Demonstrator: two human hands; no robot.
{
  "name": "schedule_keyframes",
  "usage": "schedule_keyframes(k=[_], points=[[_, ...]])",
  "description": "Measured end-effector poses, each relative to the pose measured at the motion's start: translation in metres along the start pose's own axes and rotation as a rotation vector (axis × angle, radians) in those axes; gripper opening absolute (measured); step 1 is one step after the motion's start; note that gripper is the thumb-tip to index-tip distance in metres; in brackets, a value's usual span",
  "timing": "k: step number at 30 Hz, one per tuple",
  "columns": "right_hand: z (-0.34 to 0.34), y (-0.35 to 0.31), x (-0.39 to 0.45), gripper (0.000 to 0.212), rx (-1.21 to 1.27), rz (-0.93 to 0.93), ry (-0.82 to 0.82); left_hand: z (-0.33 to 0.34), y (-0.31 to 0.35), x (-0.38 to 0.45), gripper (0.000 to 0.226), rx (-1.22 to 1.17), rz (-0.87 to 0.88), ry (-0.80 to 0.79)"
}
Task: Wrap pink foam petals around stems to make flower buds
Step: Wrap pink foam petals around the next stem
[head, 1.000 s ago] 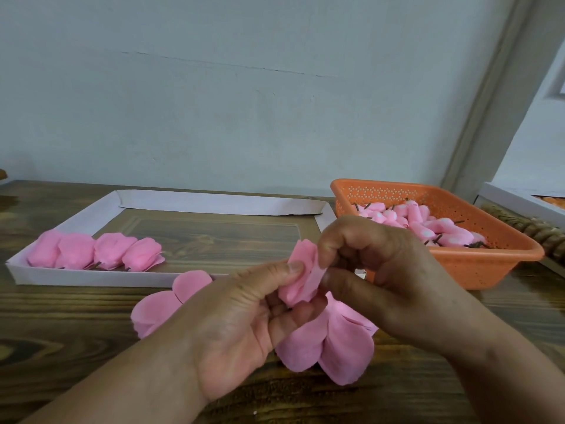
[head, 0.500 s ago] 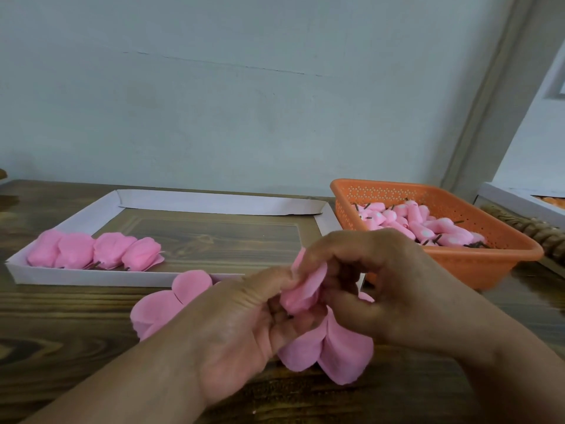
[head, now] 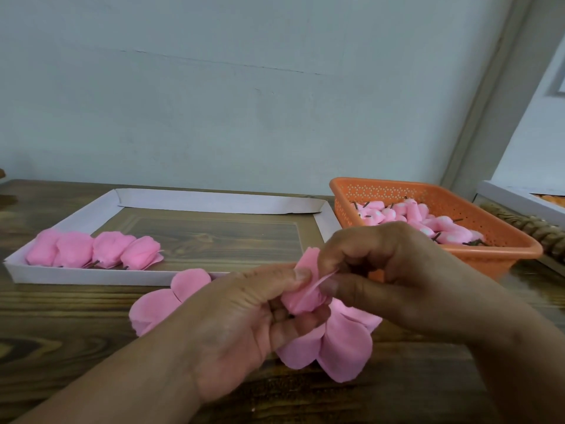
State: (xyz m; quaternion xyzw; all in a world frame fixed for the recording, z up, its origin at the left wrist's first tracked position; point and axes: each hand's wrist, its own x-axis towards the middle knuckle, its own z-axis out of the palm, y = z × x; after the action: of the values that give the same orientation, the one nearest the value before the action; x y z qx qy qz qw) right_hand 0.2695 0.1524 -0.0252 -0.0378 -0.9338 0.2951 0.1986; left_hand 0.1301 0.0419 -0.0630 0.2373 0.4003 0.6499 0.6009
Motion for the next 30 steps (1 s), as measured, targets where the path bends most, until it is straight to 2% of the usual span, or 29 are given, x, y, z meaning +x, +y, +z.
schedule_keyframes(k=[5,13,17,25,30], points=[[-0.002,-0.002,0.000,0.015,0.064,-0.001,-0.019,0.001,0.001,-0.001,0.020,-0.001,0.003,0.008],[0.007,-0.001,0.003,0.012,0.137,-0.047,0.043,0.000,0.001,-0.001,0.018,0.024,0.066,0.001],[0.009,-0.003,0.005,0.012,0.121,-0.058,0.061,0.000,0.000,-0.001,0.010,0.035,0.071,-0.014],[0.016,-0.002,0.007,0.013,-0.023,0.004,0.194,-0.003,-0.001,0.003,0.016,0.037,0.083,-0.031],[0.019,-0.002,0.009,0.014,-0.013,0.045,0.233,-0.005,-0.002,0.004,0.017,0.064,0.107,-0.057]])
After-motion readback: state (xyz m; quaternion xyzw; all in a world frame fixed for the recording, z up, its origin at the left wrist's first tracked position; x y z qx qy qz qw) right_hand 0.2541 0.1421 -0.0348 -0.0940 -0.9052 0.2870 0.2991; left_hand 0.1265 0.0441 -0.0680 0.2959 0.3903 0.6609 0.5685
